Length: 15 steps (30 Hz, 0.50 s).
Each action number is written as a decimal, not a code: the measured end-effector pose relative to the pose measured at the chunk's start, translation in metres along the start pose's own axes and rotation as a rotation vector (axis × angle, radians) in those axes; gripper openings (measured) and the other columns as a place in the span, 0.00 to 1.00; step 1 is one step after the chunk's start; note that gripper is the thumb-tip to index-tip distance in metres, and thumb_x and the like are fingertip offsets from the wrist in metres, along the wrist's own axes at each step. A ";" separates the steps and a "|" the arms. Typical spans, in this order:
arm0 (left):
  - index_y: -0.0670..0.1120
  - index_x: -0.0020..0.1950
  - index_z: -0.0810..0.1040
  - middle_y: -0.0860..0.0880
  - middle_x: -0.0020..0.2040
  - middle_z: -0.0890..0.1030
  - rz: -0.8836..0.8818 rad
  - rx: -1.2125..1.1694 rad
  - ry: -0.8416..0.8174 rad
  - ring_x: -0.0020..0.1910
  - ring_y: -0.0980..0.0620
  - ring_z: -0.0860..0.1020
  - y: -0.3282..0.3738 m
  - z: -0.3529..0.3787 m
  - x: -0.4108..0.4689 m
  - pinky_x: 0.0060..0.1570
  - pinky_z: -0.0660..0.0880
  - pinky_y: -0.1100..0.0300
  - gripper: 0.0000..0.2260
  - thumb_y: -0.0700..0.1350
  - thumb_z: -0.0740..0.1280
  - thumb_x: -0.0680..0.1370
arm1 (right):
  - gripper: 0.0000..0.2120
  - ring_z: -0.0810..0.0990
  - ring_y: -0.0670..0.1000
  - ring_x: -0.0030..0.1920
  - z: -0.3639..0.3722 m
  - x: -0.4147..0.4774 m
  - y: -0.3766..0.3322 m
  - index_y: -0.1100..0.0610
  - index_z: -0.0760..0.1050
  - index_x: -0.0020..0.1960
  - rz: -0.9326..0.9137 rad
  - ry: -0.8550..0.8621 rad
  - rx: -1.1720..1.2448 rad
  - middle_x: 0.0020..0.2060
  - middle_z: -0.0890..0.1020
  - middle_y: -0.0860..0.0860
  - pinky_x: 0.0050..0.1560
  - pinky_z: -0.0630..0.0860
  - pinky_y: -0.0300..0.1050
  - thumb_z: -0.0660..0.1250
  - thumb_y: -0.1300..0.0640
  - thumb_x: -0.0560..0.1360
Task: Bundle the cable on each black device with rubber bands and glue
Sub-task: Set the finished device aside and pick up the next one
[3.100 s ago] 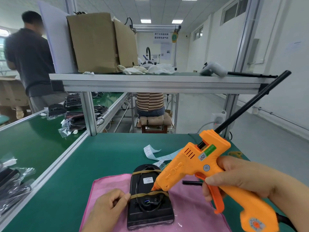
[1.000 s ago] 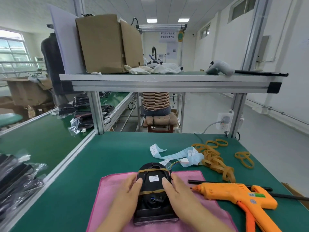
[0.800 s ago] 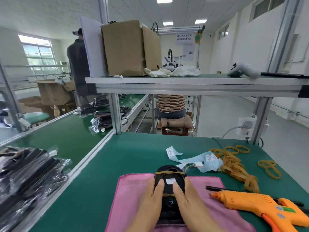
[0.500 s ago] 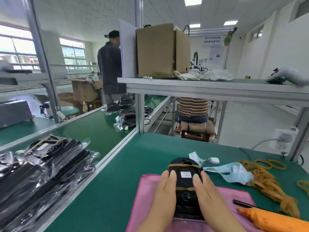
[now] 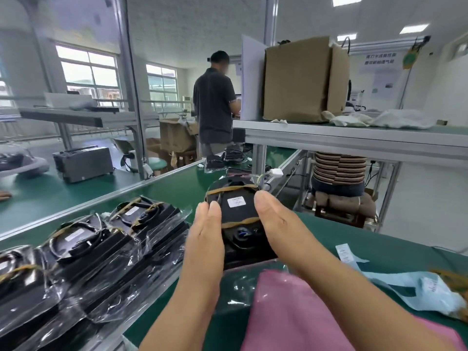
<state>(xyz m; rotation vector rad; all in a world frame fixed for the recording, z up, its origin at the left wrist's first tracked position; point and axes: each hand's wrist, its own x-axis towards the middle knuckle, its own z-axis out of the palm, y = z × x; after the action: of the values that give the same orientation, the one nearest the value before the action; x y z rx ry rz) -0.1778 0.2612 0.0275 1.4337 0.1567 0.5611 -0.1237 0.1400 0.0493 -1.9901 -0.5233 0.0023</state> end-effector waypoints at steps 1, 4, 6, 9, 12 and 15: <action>0.56 0.52 0.81 0.54 0.50 0.84 0.022 0.000 0.032 0.53 0.53 0.82 0.008 -0.010 0.003 0.55 0.78 0.48 0.15 0.57 0.55 0.82 | 0.33 0.56 0.43 0.77 0.006 0.008 -0.010 0.48 0.55 0.80 -0.040 -0.020 0.001 0.77 0.60 0.42 0.71 0.51 0.38 0.47 0.34 0.79; 0.62 0.57 0.80 0.60 0.55 0.83 0.076 0.020 0.147 0.57 0.62 0.79 0.026 -0.040 0.017 0.58 0.76 0.51 0.15 0.61 0.55 0.80 | 0.32 0.56 0.43 0.77 0.026 0.033 -0.039 0.49 0.55 0.80 -0.142 -0.095 0.022 0.78 0.59 0.43 0.69 0.50 0.37 0.47 0.35 0.81; 0.55 0.67 0.76 0.54 0.62 0.80 0.119 0.080 0.212 0.62 0.58 0.77 0.035 -0.058 0.028 0.64 0.74 0.55 0.20 0.60 0.56 0.80 | 0.32 0.56 0.44 0.77 0.040 0.048 -0.055 0.48 0.55 0.80 -0.181 -0.144 0.048 0.78 0.59 0.43 0.71 0.51 0.39 0.48 0.34 0.80; 0.52 0.62 0.79 0.49 0.58 0.82 0.116 0.023 0.293 0.60 0.47 0.79 0.048 -0.079 0.044 0.62 0.75 0.48 0.18 0.59 0.56 0.81 | 0.33 0.56 0.46 0.78 0.060 0.069 -0.075 0.48 0.54 0.80 -0.218 -0.209 0.056 0.78 0.58 0.43 0.74 0.52 0.45 0.47 0.33 0.80; 0.55 0.59 0.80 0.52 0.58 0.83 0.083 -0.041 0.376 0.60 0.48 0.80 0.054 -0.094 0.059 0.64 0.73 0.42 0.17 0.60 0.57 0.81 | 0.32 0.53 0.47 0.78 0.080 0.090 -0.091 0.48 0.52 0.80 -0.246 -0.276 0.037 0.79 0.56 0.43 0.75 0.50 0.47 0.47 0.33 0.80; 0.55 0.55 0.80 0.52 0.57 0.83 0.092 -0.085 0.449 0.59 0.48 0.79 0.052 -0.105 0.076 0.65 0.73 0.42 0.16 0.61 0.57 0.80 | 0.33 0.54 0.48 0.78 0.098 0.109 -0.101 0.47 0.53 0.80 -0.231 -0.325 0.013 0.79 0.56 0.44 0.77 0.50 0.49 0.47 0.33 0.80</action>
<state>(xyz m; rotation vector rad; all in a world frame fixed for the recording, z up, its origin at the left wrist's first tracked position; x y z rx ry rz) -0.1716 0.3911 0.0791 1.2198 0.4185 0.9509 -0.0834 0.3010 0.1144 -1.9156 -0.9578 0.1878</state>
